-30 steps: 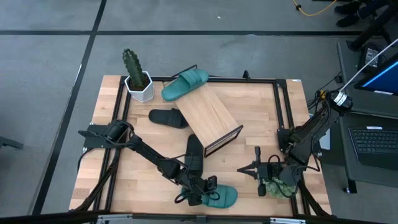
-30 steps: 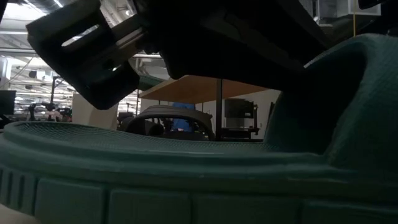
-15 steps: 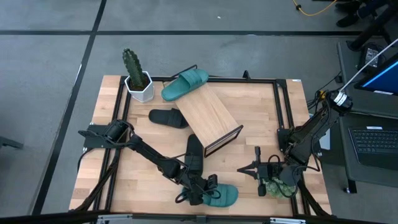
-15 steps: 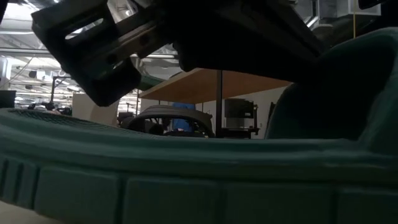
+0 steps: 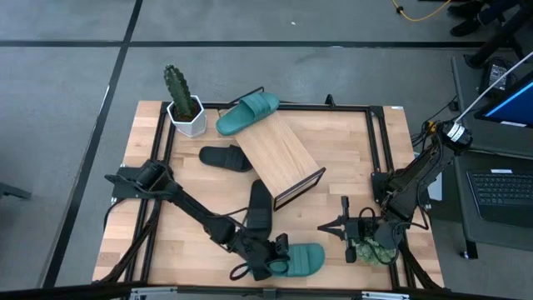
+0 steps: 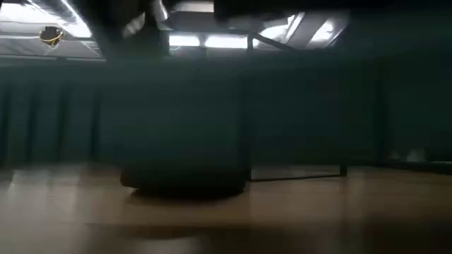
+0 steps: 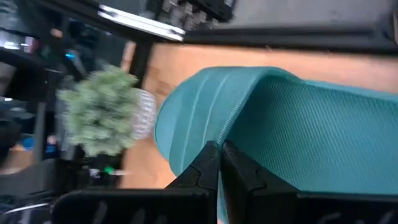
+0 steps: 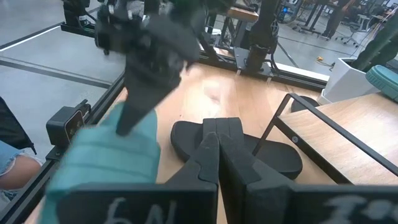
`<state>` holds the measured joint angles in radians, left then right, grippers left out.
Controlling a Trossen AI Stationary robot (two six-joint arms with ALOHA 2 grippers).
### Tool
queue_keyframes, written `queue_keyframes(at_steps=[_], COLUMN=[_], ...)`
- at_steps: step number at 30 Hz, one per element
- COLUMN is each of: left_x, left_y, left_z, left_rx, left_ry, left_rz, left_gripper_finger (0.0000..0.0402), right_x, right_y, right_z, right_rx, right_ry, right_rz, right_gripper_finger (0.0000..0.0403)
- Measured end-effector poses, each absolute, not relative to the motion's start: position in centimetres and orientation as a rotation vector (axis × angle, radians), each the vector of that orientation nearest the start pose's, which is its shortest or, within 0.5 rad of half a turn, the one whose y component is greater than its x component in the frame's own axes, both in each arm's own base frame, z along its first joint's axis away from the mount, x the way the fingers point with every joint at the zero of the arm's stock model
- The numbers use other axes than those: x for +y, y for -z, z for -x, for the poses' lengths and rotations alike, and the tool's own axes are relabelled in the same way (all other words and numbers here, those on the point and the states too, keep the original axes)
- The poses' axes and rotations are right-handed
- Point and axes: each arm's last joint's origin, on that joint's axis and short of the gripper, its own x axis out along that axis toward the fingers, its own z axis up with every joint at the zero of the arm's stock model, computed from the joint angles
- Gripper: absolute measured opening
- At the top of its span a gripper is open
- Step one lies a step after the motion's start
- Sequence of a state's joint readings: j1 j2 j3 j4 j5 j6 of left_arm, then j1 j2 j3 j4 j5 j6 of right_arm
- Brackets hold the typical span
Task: Pick and place slides into the shelf
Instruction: Put the green slipper onto the shelf
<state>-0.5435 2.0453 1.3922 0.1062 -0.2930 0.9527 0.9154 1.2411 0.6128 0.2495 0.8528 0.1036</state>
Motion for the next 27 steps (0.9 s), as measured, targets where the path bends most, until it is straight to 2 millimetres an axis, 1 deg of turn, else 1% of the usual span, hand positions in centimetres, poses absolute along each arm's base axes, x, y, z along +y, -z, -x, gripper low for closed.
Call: queue_keyframes(at_steps=[7, 13, 17, 22, 27], left_x=[-22.9, -22.3, -21.6, -20.6, -18.9], left_y=[-22.5, -24.8, -25.8, -27.5, -29.9], left_z=[-37.9, -36.8, -36.2, -35.2, -34.0], left_rx=[0.306, 0.319, 0.376, 0.411, 0.432], left_ry=[0.369, 0.342, 0.255, 0.221, 0.170], left_rz=[-1.151, -1.157, -1.196, -1.213, -1.202], left_gripper_finger=[0.0000, 0.0000, 0.0000, 0.0000, 0.0000], right_x=[18.4, 18.4, 18.4, 18.4, 18.4], right_y=[-22.6, -22.6, -22.6, -22.5, -22.5], right_z=[-16.9, -16.9, -16.9, -16.9, -16.9], right_rx=[0.242, 0.243, 0.244, 0.250, 0.252], right_ry=[-0.049, -0.047, -0.047, -0.056, -0.056], right_rz=[0.190, 0.167, 0.168, 0.172, 0.174], right_gripper_finger=[0.0003, 0.0003, 0.0003, 0.0003, 0.0003])
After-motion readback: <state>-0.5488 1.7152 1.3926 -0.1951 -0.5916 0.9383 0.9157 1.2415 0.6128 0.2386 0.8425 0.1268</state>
